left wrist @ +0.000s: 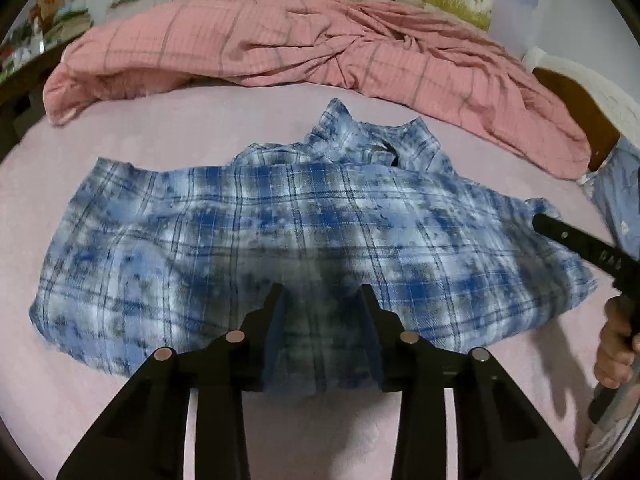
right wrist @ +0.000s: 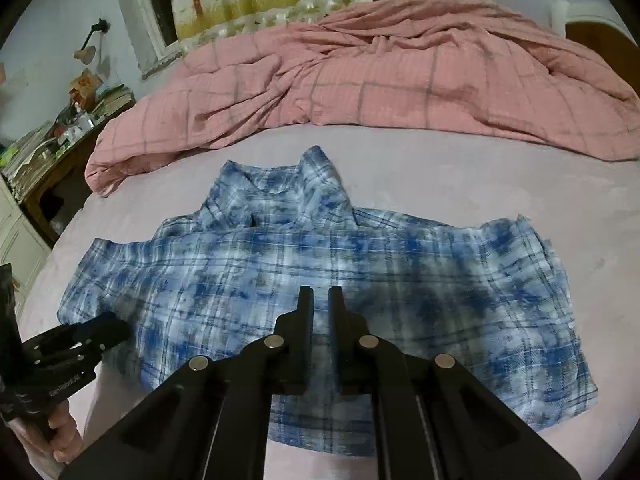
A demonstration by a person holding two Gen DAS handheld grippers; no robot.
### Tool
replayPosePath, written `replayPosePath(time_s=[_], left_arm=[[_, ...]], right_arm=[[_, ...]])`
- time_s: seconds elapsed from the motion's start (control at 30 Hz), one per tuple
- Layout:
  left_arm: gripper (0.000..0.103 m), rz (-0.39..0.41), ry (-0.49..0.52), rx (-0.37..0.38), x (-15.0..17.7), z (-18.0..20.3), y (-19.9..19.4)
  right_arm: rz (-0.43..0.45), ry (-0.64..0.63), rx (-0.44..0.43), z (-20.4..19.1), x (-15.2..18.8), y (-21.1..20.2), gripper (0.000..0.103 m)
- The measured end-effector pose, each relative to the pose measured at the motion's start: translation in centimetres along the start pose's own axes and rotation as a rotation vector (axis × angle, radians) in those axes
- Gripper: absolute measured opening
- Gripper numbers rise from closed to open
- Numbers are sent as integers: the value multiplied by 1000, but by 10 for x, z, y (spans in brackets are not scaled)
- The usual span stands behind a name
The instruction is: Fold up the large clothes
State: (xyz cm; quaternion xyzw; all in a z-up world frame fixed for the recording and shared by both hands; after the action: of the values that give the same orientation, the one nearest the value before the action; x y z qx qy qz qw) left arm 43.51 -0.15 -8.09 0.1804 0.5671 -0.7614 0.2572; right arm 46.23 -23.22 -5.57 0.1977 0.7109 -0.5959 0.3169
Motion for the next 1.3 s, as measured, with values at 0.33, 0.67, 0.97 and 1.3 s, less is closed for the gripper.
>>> replayPosePath(time_s=[0.33, 0.67, 0.97, 1.3], left_arm=[[31, -88, -60, 109, 0, -16, 9], [12, -179, -184, 170, 7, -36, 33], [8, -177, -189, 157, 8, -39, 44], [7, -184, -221, 183, 8, -41, 44]], right_arm=[[-74, -23, -250, -94, -7, 1, 9], [-226, -14, -272, -158, -28, 56, 9], [-374, -57, -176, -165, 0, 121, 6], [-328, -9, -179, -154, -48, 159, 0]])
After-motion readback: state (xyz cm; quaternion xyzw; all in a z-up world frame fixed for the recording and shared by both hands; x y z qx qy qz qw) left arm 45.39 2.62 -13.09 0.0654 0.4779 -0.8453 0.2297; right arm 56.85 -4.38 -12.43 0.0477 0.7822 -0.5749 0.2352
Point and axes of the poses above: each gripper's, at about its wrist camera, not at the fingertips, and y roughly the way its jaws point, z to its right, x to its underside, the point moved 6 cm from there along y, roughly the way its jaws point, and after that the axes turned 11 degrees about -y, right-handed, at the moved point
